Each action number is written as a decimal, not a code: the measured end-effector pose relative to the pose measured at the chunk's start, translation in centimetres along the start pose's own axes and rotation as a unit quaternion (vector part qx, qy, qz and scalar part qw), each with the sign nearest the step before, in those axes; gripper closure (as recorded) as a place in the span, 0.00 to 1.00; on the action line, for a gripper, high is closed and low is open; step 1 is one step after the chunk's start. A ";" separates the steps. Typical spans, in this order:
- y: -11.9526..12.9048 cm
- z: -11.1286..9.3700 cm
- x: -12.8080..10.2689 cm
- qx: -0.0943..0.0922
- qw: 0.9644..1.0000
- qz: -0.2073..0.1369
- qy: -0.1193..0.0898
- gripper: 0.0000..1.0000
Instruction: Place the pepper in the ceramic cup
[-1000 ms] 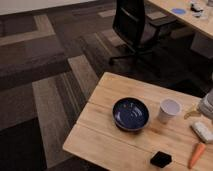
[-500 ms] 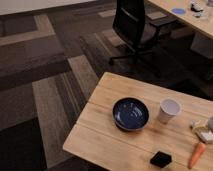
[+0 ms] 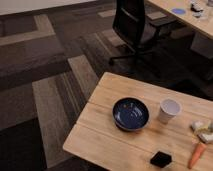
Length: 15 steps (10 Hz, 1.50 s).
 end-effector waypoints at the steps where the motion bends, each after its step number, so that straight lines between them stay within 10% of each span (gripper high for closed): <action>1: 0.7 0.3 0.2 -0.006 1.000 -0.001 -0.010 0.35; 3: 2.1 1.4 1.1 -0.027 0.999 -0.007 -0.023 0.35; 15: 0.6 7.9 -1.7 0.016 1.000 -0.009 -0.012 0.35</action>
